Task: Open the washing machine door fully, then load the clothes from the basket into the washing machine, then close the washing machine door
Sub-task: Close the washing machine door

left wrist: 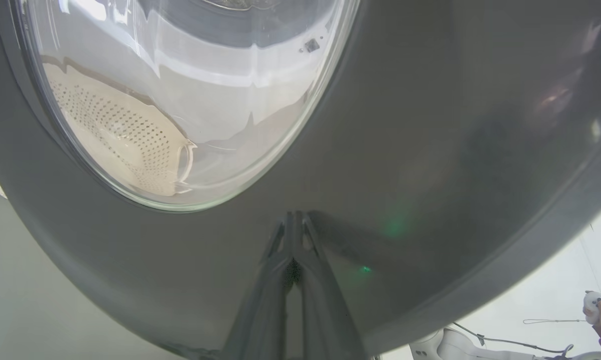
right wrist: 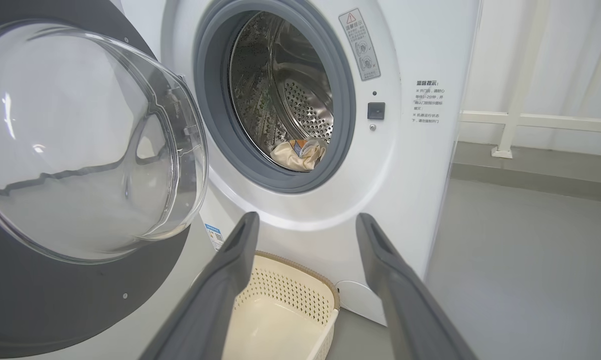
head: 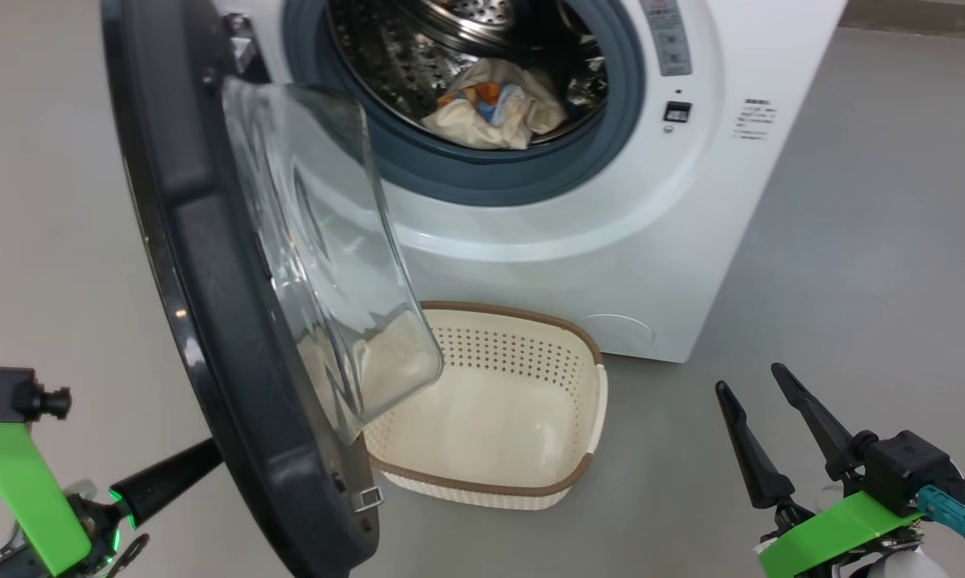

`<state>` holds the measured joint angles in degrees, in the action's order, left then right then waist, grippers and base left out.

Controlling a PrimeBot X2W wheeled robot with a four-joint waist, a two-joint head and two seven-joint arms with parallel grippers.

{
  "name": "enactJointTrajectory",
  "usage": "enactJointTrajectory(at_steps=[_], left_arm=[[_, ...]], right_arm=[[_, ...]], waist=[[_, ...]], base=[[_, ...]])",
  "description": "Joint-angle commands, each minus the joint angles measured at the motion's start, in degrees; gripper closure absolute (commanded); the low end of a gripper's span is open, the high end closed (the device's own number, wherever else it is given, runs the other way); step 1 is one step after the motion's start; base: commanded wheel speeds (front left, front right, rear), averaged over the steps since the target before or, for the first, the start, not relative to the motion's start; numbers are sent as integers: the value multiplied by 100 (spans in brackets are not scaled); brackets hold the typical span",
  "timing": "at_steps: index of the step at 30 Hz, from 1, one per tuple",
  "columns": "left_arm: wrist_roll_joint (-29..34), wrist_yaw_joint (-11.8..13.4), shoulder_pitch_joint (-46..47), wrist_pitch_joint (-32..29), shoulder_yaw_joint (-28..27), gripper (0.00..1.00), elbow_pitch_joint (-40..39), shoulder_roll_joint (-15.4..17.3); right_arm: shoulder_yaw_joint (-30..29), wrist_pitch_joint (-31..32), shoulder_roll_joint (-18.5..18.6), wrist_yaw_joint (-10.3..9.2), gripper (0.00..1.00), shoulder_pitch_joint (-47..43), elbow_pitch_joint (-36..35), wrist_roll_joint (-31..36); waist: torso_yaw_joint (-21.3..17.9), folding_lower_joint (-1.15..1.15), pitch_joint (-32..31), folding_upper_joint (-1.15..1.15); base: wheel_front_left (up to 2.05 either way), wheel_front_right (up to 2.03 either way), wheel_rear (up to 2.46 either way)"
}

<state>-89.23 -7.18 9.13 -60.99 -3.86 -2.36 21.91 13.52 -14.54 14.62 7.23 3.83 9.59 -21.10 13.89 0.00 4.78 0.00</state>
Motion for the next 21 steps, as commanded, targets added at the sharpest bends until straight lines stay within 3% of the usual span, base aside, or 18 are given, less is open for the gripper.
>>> enactJointTrajectory(at_steps=[1,21], left_arm=[[37,-31,197,34,-186,100,-223,106],[202,-31,803,615,-43,100,-109,-73]], right_arm=[[69,-46,51,25,0,-11,-158,68],[-45,-46,-127,25,0,123,-219,115]], waist=[[-235,0,2,0],[-1334,0,263,0]], base=[[0,0,0],[0,0,0]])
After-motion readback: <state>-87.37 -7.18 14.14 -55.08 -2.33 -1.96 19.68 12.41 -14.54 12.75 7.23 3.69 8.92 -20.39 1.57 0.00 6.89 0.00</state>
